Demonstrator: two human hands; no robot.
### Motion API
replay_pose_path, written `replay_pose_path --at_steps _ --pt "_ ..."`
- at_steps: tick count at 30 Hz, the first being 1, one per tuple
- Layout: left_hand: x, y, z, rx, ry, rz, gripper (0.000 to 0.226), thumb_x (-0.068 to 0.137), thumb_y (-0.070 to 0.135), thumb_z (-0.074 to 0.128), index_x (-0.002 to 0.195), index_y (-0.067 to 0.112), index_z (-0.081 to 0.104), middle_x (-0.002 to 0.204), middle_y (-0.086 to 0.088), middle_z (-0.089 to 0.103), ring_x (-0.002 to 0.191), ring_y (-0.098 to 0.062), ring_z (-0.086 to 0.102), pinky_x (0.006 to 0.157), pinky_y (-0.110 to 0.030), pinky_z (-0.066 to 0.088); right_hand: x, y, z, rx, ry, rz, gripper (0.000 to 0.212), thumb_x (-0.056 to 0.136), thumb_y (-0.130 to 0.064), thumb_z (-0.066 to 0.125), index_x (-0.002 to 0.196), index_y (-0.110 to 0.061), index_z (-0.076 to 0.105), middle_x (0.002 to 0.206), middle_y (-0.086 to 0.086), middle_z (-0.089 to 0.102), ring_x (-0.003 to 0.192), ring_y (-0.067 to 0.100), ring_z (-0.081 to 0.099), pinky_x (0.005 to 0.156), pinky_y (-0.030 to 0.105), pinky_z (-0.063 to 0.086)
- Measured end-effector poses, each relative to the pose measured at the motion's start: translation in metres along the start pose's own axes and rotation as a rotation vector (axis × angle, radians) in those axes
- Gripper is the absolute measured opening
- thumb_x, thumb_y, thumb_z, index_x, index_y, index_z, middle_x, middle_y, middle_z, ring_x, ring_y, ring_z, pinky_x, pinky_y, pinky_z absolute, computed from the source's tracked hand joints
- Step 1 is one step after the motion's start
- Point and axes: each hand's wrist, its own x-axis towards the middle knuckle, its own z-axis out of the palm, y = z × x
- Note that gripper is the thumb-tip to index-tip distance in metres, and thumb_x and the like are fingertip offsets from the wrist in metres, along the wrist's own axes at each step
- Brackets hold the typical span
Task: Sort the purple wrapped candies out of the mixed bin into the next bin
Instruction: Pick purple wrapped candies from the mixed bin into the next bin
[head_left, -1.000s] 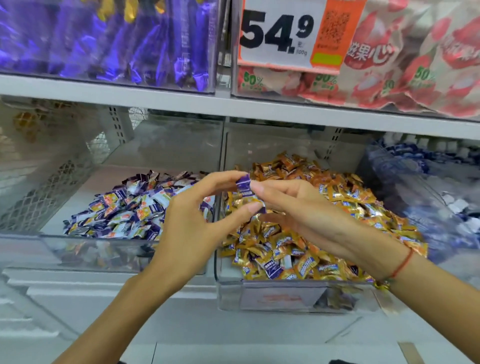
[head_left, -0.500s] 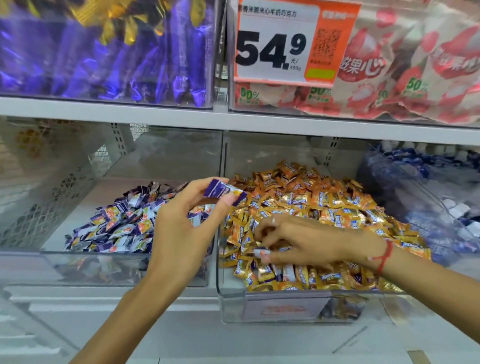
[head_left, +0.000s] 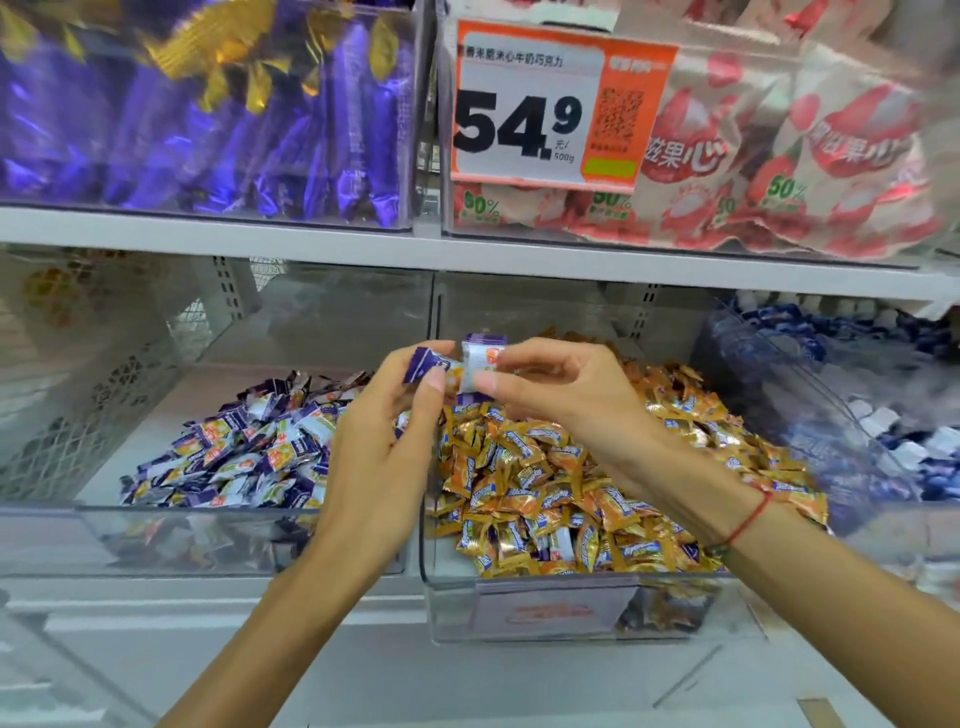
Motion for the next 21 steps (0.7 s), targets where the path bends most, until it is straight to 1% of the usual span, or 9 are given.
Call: replay_pose_path --at_steps 3,6,9,12,13,14,16,18,21 --pt "0.001 0.003 0.000 -0.063 0.003 -0.013 0.025 0.101 0.032 0.043 0.117 0.030 0.062 0.105 0.015 0.069 0.101 -0.005 0.064 0.088 -0.026 0.049 0.003 0.002 0.014 0.035 0.011 0.008 0.023 0.083 -0.011 0.071 0.106 -0.013 0.071 0.095 0.000 0.075 0.081 0.006 0.070 0.073 0.019 0.057" --pt "0.001 0.001 -0.003 -0.051 0.043 -0.029 0.021 0.094 0.040 0.053 0.114 0.036 0.059 0.103 0.017 0.068 0.101 -0.003 0.063 0.087 -0.028 0.050 0.002 0.003 0.027 0.031 -0.017 -0.054 0.028 0.087 -0.004 0.066 0.115 -0.006 0.068 0.098 0.000 0.069 0.080 0.005 0.068 0.074 0.019 0.056" --pt "0.001 -0.001 -0.010 -0.028 0.121 -0.009 0.019 0.093 0.040 0.053 0.110 0.033 0.057 0.095 0.017 0.067 0.094 -0.004 0.063 0.081 -0.022 0.050 0.002 0.001 0.031 -0.135 -0.107 -0.154 0.034 0.088 -0.005 0.066 0.120 -0.016 0.066 0.094 -0.008 0.063 0.082 0.003 0.065 0.080 0.018 0.052" --pt "0.002 -0.006 -0.023 0.160 0.176 -0.010 0.026 0.091 0.048 0.045 0.112 0.035 0.052 0.088 0.011 0.066 0.084 -0.012 0.061 0.077 -0.032 0.048 0.000 0.000 0.017 -0.320 -0.194 -0.154 0.039 0.090 -0.009 0.064 0.125 -0.027 0.060 0.105 -0.006 0.067 0.090 0.006 0.065 0.084 0.021 0.052" --pt "0.003 -0.010 -0.029 0.283 0.173 -0.024 0.030 0.091 0.052 0.042 0.116 0.036 0.050 0.090 0.008 0.066 0.086 -0.015 0.060 0.078 -0.037 0.047 -0.001 0.001 0.008 -0.413 -0.207 -0.157 0.035 0.091 -0.012 0.064 0.121 -0.030 0.062 0.105 -0.010 0.068 0.093 0.004 0.064 0.086 0.022 0.052" --pt "0.005 -0.014 -0.035 0.429 0.152 -0.054 0.040 0.090 0.056 0.038 0.123 0.036 0.047 0.102 0.004 0.067 0.096 -0.019 0.060 0.084 -0.040 0.046 0.000 0.004 -0.004 -0.517 -0.217 -0.155 0.030 0.092 -0.015 0.063 0.116 -0.032 0.065 0.104 -0.014 0.068 0.095 0.000 0.063 0.087 0.023 0.053" --pt "0.007 -0.020 -0.042 0.680 0.070 -0.120 0.072 0.085 0.068 0.031 0.144 0.026 0.035 0.138 -0.005 0.051 0.128 -0.024 0.044 0.104 -0.043 0.035 0.000 0.014 -0.030 -0.732 -0.228 -0.115 0.021 0.092 -0.022 0.063 0.107 -0.034 0.070 0.103 -0.023 0.067 0.098 -0.007 0.060 0.090 0.026 0.051" --pt "0.006 -0.021 -0.040 0.663 -0.007 -0.140 0.086 0.081 0.075 0.029 0.150 0.024 0.026 0.153 -0.001 0.035 0.141 -0.017 0.027 0.113 -0.039 0.026 -0.003 0.026 -0.051 -0.936 -0.239 -0.069 0.020 0.091 -0.029 0.065 0.109 -0.036 0.069 0.105 -0.029 0.060 0.099 -0.015 0.051 0.098 0.029 0.044" --pt "-0.001 -0.020 -0.028 0.499 -0.124 -0.057 0.066 0.085 0.068 0.030 0.142 0.037 0.038 0.143 0.018 0.040 0.128 0.005 0.031 0.102 -0.026 0.029 -0.012 0.034 -0.066 -1.092 -0.350 -0.073 0.026 0.088 -0.037 0.068 0.113 -0.041 0.065 0.122 -0.019 0.058 0.111 -0.014 0.040 0.106 0.027 0.031"
